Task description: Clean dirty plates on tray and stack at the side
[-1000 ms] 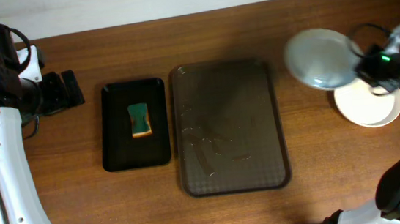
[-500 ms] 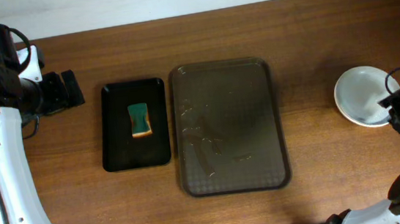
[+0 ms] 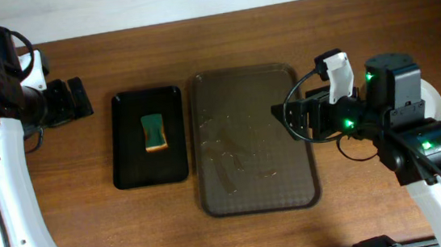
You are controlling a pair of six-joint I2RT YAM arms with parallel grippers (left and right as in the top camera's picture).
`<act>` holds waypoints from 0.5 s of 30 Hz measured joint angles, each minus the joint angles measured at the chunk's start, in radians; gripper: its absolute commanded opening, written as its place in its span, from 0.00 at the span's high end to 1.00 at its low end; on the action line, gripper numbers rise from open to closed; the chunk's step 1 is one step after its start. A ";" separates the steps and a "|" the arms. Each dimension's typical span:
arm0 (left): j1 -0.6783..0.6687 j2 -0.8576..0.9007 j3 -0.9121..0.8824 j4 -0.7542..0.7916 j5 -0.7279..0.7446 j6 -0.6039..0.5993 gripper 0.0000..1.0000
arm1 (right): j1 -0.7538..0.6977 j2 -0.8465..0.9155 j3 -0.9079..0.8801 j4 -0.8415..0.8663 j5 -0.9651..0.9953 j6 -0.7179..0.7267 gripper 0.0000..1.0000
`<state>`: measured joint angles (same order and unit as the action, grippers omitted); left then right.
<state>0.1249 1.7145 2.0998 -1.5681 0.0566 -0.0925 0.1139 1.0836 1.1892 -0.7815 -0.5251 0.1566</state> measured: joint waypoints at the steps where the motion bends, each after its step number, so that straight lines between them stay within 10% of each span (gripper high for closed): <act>1: 0.000 0.000 0.000 0.000 0.000 0.000 0.00 | -0.003 -0.002 0.000 0.000 0.021 -0.014 0.02; 8: 0.000 0.000 0.000 0.000 0.000 0.000 0.00 | -0.105 -0.361 -0.043 0.005 0.227 -0.245 0.02; 15: 0.000 0.000 0.000 -0.002 0.000 0.003 0.00 | -0.105 -0.812 -0.715 0.433 0.430 -0.282 0.02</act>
<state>0.1249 1.7145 2.0998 -1.5703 0.0566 -0.0895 0.0086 0.2718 0.4747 -0.3489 -0.0952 -0.1253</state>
